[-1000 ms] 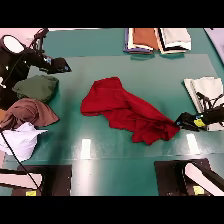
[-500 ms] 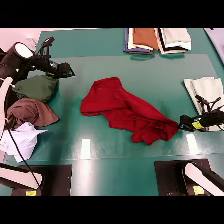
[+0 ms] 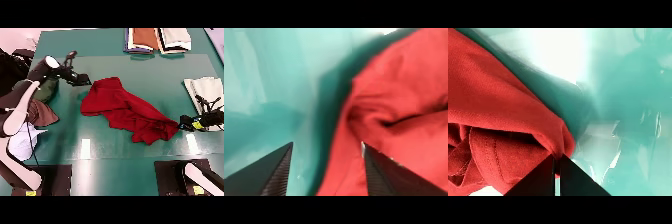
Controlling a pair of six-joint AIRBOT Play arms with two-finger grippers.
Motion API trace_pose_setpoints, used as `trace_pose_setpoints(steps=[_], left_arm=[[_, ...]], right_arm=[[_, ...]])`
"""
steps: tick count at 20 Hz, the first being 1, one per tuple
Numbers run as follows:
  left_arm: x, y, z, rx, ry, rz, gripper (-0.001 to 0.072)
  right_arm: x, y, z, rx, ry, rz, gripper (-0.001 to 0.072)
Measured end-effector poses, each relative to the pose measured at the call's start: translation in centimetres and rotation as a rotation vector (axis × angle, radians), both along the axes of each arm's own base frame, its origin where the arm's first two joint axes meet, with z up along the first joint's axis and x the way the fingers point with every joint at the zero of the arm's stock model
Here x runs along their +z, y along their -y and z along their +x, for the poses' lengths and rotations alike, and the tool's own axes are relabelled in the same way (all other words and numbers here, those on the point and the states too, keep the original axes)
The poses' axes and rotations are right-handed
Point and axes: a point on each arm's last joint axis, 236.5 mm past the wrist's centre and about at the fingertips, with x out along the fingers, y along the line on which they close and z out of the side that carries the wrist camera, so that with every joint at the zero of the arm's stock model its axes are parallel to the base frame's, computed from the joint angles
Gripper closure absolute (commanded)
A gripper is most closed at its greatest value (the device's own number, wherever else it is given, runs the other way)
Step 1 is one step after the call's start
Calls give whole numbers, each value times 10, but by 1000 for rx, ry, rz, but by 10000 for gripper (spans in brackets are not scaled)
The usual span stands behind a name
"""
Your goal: Fold the shirts.
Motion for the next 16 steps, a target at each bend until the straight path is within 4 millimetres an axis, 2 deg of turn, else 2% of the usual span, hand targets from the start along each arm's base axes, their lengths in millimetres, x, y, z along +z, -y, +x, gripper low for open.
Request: trace_pose_setpoints(steps=[2, 3, 4, 5, 6, 8, 10, 12, 13, 15, 16], left_arm=[[-8, 13, 0, -12, 5, -2, 189], [-12, 19, -1, -19, 7, -1, 267], [-14, 25, -2, -27, 9, -2, 436], [-15, 30, -3, -33, 10, -5, 654], [-15, 33, -3, -35, 13, -7, 686], [-12, 34, 2, -32, 31, -6, 687], [6, 36, 9, -37, 70, -13, 688], [51, 33, 22, -27, 159, -31, 688], [82, 27, 30, -17, 223, -39, 687], [161, 15, 37, 4, 373, -63, 687], [209, 7, 34, 15, 462, -76, 687]], right_arm=[[0, 0, 0, -1, 0, 0, 692], [0, 0, 0, -1, 0, 0, 693], [0, 0, 0, -2, 0, 0, 693], [0, 0, 0, -3, -1, 0, 693], [1, 1, 1, -3, 2, -2, 693], [8, 4, 9, 5, 25, -17, 693], [25, 6, 24, 30, 78, -42, 693], [53, 8, 45, 64, 167, -85, 693], [74, 8, 58, 81, 228, -111, 693], [123, 10, 81, 108, 367, -169, 693], [152, 10, 90, 120, 441, -200, 693]])
